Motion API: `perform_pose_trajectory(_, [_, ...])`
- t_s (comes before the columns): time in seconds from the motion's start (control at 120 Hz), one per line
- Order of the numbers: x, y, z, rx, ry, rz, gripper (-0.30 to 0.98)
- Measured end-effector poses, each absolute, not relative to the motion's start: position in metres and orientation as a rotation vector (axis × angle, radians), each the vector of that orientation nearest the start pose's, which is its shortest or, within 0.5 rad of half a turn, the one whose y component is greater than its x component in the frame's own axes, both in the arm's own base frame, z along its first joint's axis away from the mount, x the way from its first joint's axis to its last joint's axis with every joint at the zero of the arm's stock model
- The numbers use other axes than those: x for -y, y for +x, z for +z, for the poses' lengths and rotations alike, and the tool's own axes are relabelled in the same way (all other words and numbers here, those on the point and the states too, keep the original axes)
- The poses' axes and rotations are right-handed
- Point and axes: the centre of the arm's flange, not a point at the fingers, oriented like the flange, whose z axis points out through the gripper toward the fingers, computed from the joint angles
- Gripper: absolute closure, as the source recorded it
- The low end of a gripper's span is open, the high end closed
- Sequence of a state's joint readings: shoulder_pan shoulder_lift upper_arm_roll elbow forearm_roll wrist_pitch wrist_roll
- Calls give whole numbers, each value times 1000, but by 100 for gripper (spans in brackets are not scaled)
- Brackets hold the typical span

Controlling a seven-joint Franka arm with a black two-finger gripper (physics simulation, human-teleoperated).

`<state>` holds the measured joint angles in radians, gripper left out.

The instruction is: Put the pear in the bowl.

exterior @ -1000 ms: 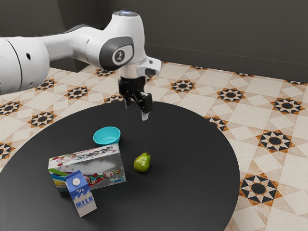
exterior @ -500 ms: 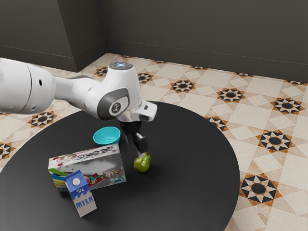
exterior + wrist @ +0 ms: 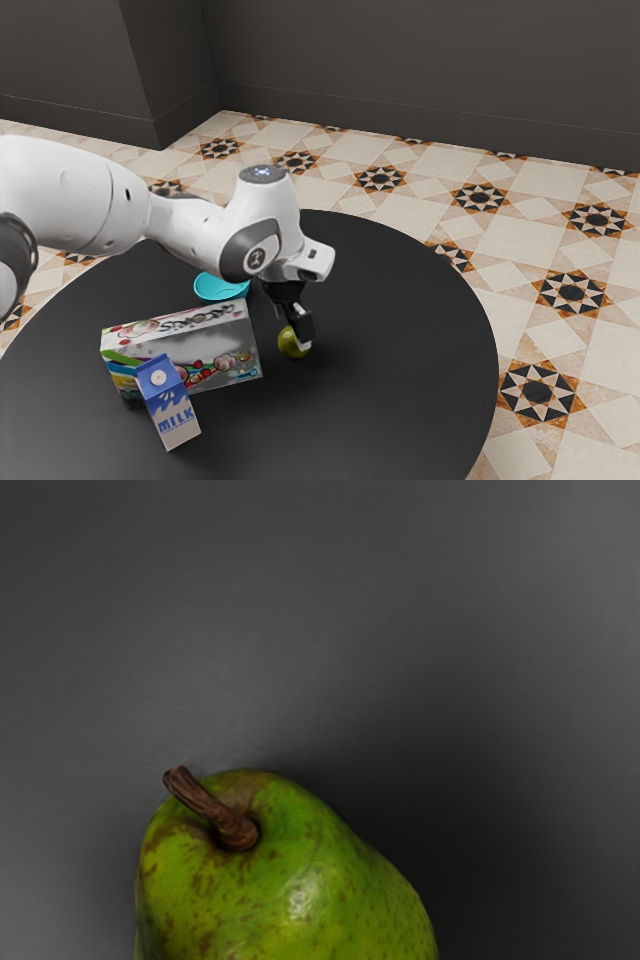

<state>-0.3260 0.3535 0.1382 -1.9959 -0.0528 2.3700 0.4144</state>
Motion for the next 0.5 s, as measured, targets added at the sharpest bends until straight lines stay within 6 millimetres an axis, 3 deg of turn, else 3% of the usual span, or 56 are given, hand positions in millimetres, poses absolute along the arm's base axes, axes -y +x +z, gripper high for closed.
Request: perform_pose_trajectory(0.5, [112,601,266,-900,-3007,-32,17])
